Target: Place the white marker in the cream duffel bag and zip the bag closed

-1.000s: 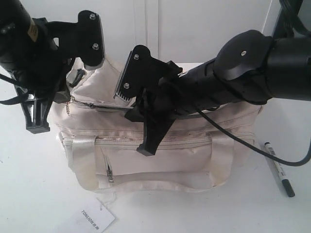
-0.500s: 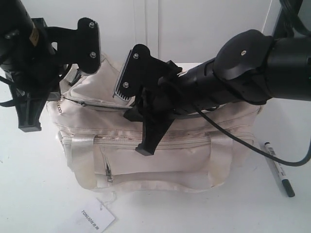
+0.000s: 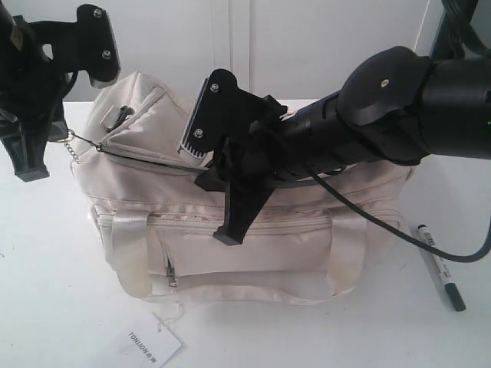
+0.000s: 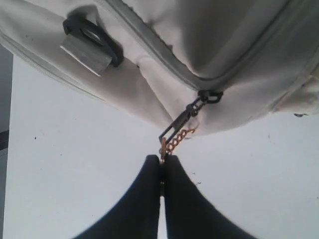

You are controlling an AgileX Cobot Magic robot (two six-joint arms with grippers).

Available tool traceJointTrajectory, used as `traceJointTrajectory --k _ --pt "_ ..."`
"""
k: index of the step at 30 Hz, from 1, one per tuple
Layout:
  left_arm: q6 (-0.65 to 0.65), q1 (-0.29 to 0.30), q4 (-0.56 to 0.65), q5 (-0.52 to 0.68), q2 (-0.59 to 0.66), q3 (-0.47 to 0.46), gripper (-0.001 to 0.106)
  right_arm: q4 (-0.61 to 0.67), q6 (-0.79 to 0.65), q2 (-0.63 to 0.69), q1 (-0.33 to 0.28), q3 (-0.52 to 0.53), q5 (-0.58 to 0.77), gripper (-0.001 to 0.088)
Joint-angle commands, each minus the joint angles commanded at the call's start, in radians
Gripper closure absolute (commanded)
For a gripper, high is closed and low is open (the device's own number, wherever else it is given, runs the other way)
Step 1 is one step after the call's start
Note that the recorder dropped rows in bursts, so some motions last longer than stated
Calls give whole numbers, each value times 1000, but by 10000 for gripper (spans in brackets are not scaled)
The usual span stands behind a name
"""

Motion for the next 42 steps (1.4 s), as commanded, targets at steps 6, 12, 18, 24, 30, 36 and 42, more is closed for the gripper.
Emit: traceJointTrajectory --k 6,12,18,24,30,36,42 --pt "-9 42 -13 -58 7 0 1053 0 0 0 0 0 0 868" --pt "-47 49 -24 -62 53 0 1053 -17 0 0 0 0 17 868" --pt "-49 49 -77 -72 57 0 1053 -63 8 0 0 0 40 868" --pt "-49 49 -189 -89 57 0 1053 -118 29 0 0 0 48 868" --pt "-49 49 -299 -104 57 0 1053 -322 134 0 0 0 67 868" --pt "-40 49 -395 -104 57 0 1053 -338 153 0 0 0 67 765" --pt "-40 49 -431 -93 53 -2 1053 -320 153 0 2 0 63 557"
